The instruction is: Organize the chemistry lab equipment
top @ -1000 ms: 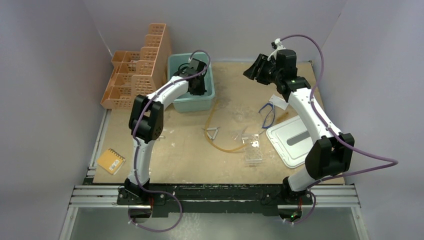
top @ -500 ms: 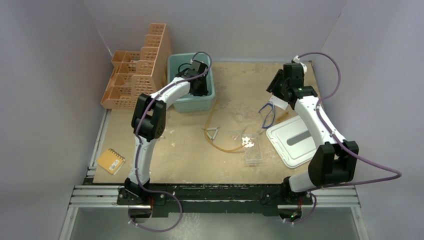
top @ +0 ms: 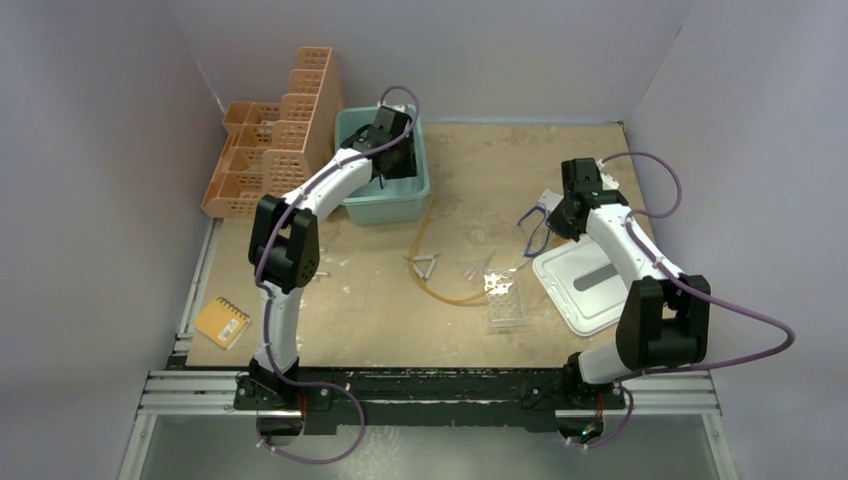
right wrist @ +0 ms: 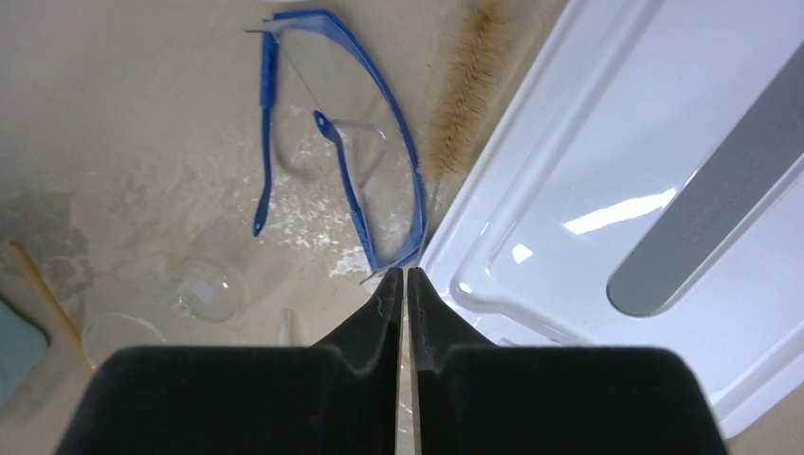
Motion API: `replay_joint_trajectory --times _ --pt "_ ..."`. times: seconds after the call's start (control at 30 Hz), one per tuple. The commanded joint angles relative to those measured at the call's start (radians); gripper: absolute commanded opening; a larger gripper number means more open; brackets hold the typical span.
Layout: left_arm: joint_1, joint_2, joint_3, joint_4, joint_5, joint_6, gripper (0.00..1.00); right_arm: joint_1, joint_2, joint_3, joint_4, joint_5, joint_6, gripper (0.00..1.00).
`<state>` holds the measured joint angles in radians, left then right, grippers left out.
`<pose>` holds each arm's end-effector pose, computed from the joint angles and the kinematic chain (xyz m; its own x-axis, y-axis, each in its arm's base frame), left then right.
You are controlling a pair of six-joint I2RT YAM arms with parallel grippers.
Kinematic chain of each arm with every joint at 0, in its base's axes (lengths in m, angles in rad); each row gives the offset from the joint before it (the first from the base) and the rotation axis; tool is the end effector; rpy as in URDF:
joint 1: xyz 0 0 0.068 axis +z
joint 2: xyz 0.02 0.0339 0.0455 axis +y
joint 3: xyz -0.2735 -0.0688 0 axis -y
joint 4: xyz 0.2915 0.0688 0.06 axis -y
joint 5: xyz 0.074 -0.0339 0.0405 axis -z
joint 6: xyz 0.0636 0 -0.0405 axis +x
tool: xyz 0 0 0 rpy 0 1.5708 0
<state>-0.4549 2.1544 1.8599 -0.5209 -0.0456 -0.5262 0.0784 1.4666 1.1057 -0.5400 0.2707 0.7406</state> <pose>0.5055 -0.2440 0.2144 -0.7718 -0.1810 -0.6095 0.0268 0.9485 -0.3156 0.3697 0.0120 0.2327 -0.5160 0.6116 -0.5997 0.5938 0.7600 0.2642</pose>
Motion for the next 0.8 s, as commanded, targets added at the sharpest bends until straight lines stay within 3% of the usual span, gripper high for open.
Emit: replay_joint_trajectory --times 0.0,0.17,0.33,0.6,0.77 --pt "-0.005 -0.136 0.033 -0.014 0.021 0.014 0.34 0.003 0.013 -0.024 -0.007 0.025 0.049 0.05" --pt "-0.005 -0.201 0.034 -0.044 0.029 0.037 0.37 0.003 0.06 -0.029 0.024 0.043 0.046 0.1" --pt "-0.005 -0.244 0.036 -0.067 0.035 0.053 0.4 0.002 0.151 -0.011 0.025 0.039 0.066 0.06" --pt "-0.005 -0.268 0.017 -0.07 0.032 0.062 0.41 0.002 0.211 0.01 0.06 0.069 0.072 0.17" --pt "-0.005 -0.268 0.019 -0.07 0.035 0.061 0.42 0.002 0.247 0.022 0.069 0.071 0.068 0.18"
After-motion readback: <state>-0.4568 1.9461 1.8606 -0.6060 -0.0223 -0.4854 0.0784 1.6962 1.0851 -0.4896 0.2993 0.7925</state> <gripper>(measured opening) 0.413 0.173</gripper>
